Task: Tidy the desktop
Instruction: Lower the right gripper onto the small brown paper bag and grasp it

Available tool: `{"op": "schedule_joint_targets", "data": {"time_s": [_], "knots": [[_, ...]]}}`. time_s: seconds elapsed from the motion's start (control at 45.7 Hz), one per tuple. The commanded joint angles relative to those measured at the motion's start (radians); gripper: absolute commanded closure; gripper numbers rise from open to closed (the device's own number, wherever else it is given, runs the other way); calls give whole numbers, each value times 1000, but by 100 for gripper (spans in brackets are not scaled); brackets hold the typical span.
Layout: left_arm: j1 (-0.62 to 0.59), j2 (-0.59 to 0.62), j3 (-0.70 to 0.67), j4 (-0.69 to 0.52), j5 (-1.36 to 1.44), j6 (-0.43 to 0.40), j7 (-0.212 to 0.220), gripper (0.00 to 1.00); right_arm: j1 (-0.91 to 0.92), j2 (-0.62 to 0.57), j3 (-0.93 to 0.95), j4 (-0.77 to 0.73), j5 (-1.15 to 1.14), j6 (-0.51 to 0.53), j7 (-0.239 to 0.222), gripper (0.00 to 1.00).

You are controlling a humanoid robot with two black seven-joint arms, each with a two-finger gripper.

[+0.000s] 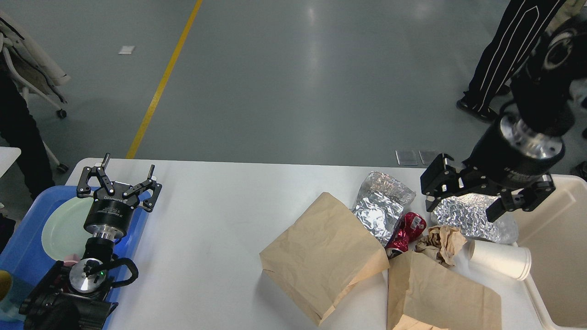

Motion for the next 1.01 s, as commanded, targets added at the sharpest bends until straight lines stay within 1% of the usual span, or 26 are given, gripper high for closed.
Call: {"op": "schedule_joint_targets", "data": {"time_s": [0.0, 0.066, 0.175, 0.307, 0.35, 0.438, 0.657, 0.832, 0.854, 0.898, 0.942, 0.985], "knots": [[0, 2, 0, 0, 0, 0, 0, 4, -209, 8, 53, -2, -15, -164, -1, 2], [0, 0, 0, 0, 0, 0, 0, 4, -297, 18, 59, -8, -17, -225, -1, 2], [0, 0, 0, 0, 0, 0, 0, 4, -442, 48, 76, -60, -23, -328, -1, 2], [0, 0, 0, 0, 0, 0, 0, 4, -637, 83, 125, -142, -23, -443, -1, 2], [0, 0, 0, 0, 0, 0, 0, 4, -706, 115, 133, -188, -23, -475, -1, 2], [0, 0, 0, 0, 0, 0, 0, 4, -772, 162, 136, -228, -21, -491, -1, 2], [0, 0, 0, 0, 0, 0, 0, 4, -914, 171, 197, -334, -23, -529, -3, 2], [0, 0, 0, 0, 0, 0, 0, 4, -987, 223, 200, -395, -24, -537, -3, 3], [0, 0, 0, 0, 0, 0, 0, 4, -993, 223, 200, -400, -24, -538, -3, 4], [0, 0, 0, 0, 0, 0, 0, 4, -1006, 225, 202, -403, -24, -544, -3, 12], [0, 0, 0, 0, 0, 0, 0, 4, -1013, 228, 203, -401, -26, -548, -1, 25], [0, 0, 0, 0, 0, 0, 0, 4, -1018, 235, 205, -397, -25, -546, -3, 42]]}}
